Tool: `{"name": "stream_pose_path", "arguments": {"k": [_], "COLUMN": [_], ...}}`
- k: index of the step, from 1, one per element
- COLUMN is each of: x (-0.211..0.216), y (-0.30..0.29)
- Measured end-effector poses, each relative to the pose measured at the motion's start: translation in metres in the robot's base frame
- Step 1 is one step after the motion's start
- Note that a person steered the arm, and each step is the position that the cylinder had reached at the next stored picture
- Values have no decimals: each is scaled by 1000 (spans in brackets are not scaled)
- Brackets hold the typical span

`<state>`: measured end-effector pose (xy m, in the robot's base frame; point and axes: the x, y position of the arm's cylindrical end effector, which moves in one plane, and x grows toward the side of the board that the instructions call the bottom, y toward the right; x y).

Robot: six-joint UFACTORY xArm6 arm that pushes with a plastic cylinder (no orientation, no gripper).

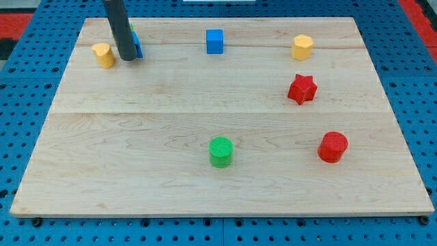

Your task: Move the blue cube into the group of the blocks

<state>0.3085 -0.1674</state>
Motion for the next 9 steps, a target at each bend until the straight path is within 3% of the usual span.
{"name": "stream_pose_path", "arguments": {"k": [1,2,3,4,5,7,8,9], "x": [12,44,55,48,31,5,47,51], "y": [21,2,-69,-94,-54,-46,-27,68]}}
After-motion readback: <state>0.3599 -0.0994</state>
